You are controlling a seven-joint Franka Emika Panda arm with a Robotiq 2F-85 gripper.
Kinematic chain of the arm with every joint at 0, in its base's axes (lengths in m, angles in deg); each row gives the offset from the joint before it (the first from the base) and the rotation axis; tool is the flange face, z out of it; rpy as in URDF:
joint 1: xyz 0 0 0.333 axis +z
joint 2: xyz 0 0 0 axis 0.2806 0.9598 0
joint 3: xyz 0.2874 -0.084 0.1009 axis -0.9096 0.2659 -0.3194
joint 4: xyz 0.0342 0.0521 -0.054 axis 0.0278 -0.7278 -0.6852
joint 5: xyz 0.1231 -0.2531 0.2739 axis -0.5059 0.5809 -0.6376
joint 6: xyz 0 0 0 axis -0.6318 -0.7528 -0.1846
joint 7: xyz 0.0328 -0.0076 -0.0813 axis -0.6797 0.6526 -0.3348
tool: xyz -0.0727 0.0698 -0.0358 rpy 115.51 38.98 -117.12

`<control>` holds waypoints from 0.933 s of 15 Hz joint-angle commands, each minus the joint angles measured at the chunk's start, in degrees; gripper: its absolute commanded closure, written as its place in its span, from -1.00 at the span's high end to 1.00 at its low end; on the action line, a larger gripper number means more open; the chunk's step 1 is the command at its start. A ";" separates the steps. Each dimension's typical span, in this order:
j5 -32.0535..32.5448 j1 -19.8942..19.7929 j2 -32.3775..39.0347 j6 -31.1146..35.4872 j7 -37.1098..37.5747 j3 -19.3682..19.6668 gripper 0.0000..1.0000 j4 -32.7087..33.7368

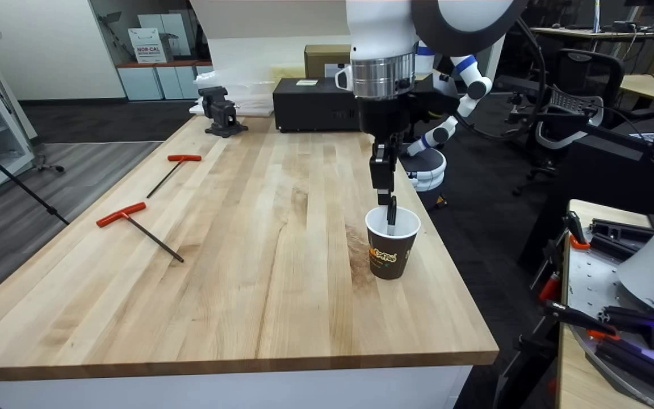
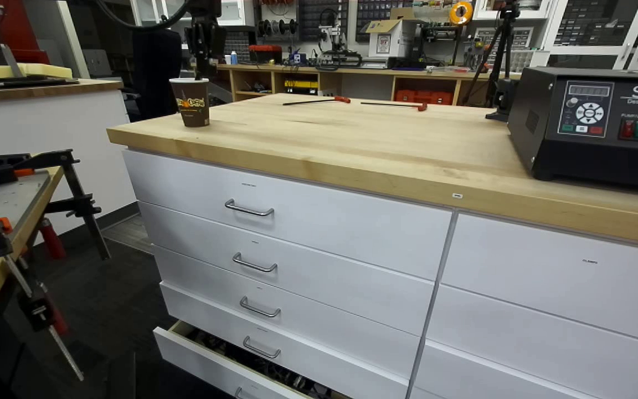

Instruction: Remove the pen in the black cup and put it on the table

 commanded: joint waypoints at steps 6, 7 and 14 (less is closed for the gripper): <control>-0.69 -0.30 -0.52 -2.94 1.48 -0.12 1.00 0.78; -0.95 -0.32 -0.59 -3.32 1.52 -0.12 1.00 0.75; -1.47 -0.34 -1.13 -5.77 1.73 -0.14 0.34 0.17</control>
